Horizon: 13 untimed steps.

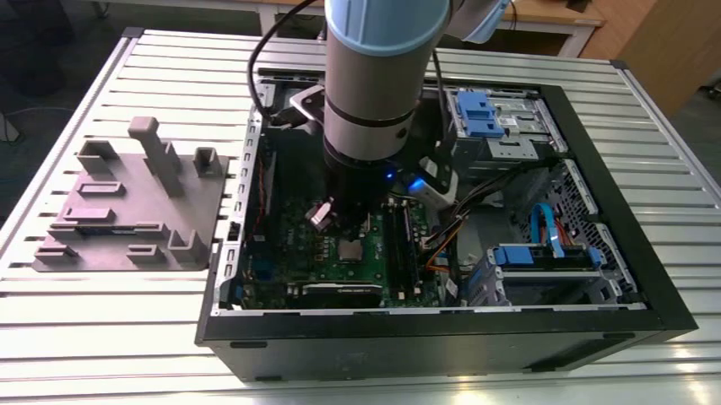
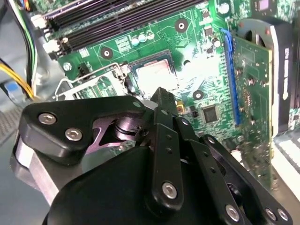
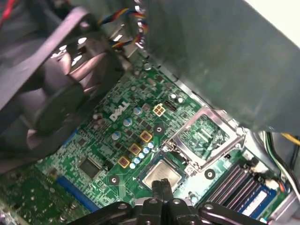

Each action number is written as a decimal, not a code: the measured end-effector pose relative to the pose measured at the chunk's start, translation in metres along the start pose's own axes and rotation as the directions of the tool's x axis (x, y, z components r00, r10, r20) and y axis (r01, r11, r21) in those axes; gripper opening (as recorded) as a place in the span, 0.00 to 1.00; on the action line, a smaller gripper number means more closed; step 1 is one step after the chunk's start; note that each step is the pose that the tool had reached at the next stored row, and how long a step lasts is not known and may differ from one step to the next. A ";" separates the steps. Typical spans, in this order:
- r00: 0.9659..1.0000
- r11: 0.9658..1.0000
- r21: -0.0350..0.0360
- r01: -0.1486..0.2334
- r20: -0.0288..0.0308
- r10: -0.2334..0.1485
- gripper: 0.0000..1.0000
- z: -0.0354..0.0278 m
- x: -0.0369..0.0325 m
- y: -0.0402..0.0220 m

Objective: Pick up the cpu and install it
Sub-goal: 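Close the cpu cover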

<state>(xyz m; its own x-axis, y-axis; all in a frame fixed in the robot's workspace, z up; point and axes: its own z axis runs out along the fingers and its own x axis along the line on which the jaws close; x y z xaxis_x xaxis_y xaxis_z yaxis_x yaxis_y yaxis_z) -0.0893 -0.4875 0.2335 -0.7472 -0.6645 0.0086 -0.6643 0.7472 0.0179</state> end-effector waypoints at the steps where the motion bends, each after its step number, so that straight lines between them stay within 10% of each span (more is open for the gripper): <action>1: 1.000 1.000 0.000 0.018 0.000 -0.018 0.10 0.0001 0.0000 0.0000; 4: 0.998 0.998 -0.001 0.064 0.003 -0.064 0.10 0.0002 0.0000 0.0000; 9: 0.995 0.995 -0.036 0.091 0.051 -0.089 0.10 0.0003 0.0000 0.0000; 13: 0.989 0.990 -0.035 0.140 0.050 -0.138 0.10 0.0009 0.0000 0.0000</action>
<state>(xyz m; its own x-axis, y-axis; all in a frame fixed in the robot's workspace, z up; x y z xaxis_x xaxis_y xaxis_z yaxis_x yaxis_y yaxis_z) -0.0894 -0.4875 0.2326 -0.6486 -0.7599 -0.0444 -0.7611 0.6464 0.0543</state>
